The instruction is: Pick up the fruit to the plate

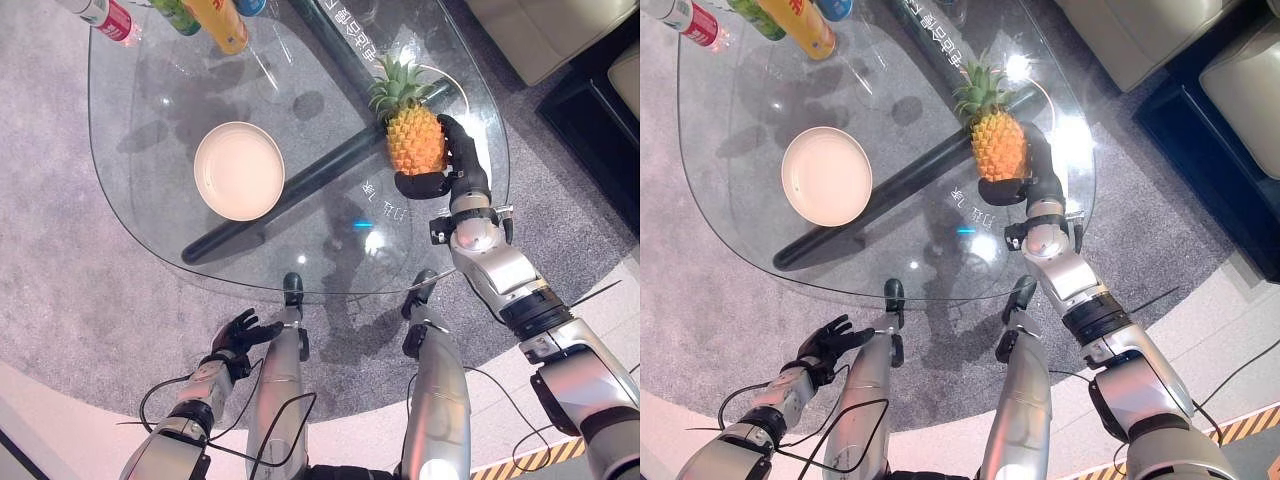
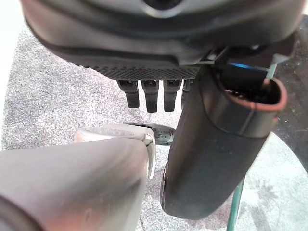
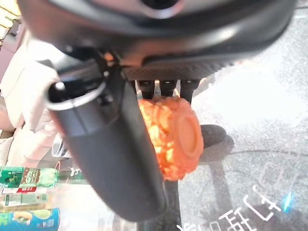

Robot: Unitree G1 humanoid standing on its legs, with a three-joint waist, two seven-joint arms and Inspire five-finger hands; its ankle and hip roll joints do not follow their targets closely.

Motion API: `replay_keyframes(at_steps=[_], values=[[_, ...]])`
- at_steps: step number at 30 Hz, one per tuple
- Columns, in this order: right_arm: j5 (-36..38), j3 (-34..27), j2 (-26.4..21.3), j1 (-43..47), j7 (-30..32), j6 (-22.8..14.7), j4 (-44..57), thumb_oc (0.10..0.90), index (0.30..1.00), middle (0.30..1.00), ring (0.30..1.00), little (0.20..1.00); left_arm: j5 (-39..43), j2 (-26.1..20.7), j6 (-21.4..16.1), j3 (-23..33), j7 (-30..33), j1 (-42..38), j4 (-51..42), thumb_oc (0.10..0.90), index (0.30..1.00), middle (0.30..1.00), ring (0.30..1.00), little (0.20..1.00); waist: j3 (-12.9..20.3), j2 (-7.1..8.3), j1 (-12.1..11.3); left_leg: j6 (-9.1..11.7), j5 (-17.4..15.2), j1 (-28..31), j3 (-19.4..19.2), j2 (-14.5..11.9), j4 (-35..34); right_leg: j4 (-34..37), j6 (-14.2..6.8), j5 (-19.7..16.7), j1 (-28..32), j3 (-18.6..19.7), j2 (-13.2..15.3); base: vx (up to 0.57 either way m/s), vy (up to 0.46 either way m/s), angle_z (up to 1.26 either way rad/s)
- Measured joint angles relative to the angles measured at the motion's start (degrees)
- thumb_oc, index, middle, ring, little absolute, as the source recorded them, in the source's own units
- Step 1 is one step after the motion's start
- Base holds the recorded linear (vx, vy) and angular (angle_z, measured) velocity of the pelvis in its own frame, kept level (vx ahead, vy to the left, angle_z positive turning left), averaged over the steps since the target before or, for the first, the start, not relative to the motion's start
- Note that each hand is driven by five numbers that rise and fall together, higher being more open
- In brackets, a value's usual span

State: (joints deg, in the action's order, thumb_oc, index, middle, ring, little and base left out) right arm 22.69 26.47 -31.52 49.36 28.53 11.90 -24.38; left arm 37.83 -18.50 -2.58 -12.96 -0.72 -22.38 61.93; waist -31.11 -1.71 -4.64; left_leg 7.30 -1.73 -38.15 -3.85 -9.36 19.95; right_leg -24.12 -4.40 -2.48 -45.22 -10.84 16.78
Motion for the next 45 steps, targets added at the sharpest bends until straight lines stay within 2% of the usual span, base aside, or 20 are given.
replay_keyframes(at_steps=[12,16,24,29,34,41,45], values=[[-0.05,0.07,0.65,-0.03,0.99,-0.17,-0.62,0.100,0.300,0.300,0.300,0.200,1.15,0.02,-0.62,0.13,1.02,0.00,-0.13,0.800,0.900,0.900,0.900,0.900,0.00,-0.88,-0.02,-0.02,0.05,0.02,0.01,0.14,0.00,-0.11,0.00,0.00,0.00,0.02,0.15,0.00,0.000,0.00],[-0.20,0.07,0.65,-0.16,1.50,-0.51,-0.62,0.100,0.300,0.300,0.300,0.200,5.22,0.06,-1.55,0.75,2.79,0.00,-0.20,0.800,0.900,0.900,0.900,0.900,0.00,-1.30,0.00,-0.09,0.11,0.04,-0.01,0.25,-0.06,-0.14,-0.01,0.00,-0.04,0.06,0.24,0.00,0.038,0.01],[-2.55,0.03,0.80,-0.54,2.51,-1.33,-0.55,0.100,0.300,0.300,0.300,0.200,10.80,-0.04,-4.40,7.10,7.07,-0.60,-3.04,0.800,0.900,0.900,0.900,0.900,-0.04,-1.46,0.04,-0.16,0.48,0.11,-0.11,0.45,-0.71,-0.21,-0.01,0.00,-0.37,0.16,0.40,0.00,0.009,0.00],[-3.82,-0.06,0.87,-0.63,3.23,-1.66,-0.50,0.100,0.300,0.300,0.300,0.200,15.16,-0.13,-5.69,11.26,12.05,-2.52,-4.01,0.800,0.900,0.900,0.900,0.900,-0.05,-1.47,0.04,-0.19,0.68,0.18,-0.09,0.48,-0.96,-0.36,-0.01,0.01,-0.46,0.14,0.45,0.00,0.000,0.00],[-4.61,-0.06,0.84,-0.68,3.98,-1.70,-0.49,0.100,0.300,0.300,0.300,0.200,18.45,-0.15,-8.52,14.00,17.83,-4.43,-4.01,0.800,0.900,0.900,0.900,0.900,-0.04,-1.45,0.04,-0.13,0.78,0.09,-0.08,0.50,-0.92,-0.53,0.01,-0.02,-0.63,0.13,0.45,-0.02,-0.004,0.00],[-4.71,-0.35,0.89,-0.98,5.76,-2.49,-0.43,0.100,0.300,0.300,0.300,0.200,21.31,-1.16,-14.31,20.63,32.04,-7.52,-5.11,0.800,0.900,0.900,0.900,0.900,-0.04,-1.46,0.23,-0.02,0.92,-0.13,-0.13,0.19,-0.98,-0.99,0.29,0.25,-1.17,0.13,0.22,-0.02,-0.003,0.00],[-4.70,-0.52,0.78,-1.00,6.77,-2.60,0.25,0.100,0.300,0.300,0.300,0.200,21.28,-2.74,-16.17,20.61,38.44,-9.60,-5.09,0.800,0.900,0.900,0.900,0.900,-0.04,-1.46,0.27,-0.02,0.91,-0.54,-0.15,0.16,-0.96,-1.00,0.30,0.24,-1.60,0.20,0.20,0.00,0.000,0.00]])
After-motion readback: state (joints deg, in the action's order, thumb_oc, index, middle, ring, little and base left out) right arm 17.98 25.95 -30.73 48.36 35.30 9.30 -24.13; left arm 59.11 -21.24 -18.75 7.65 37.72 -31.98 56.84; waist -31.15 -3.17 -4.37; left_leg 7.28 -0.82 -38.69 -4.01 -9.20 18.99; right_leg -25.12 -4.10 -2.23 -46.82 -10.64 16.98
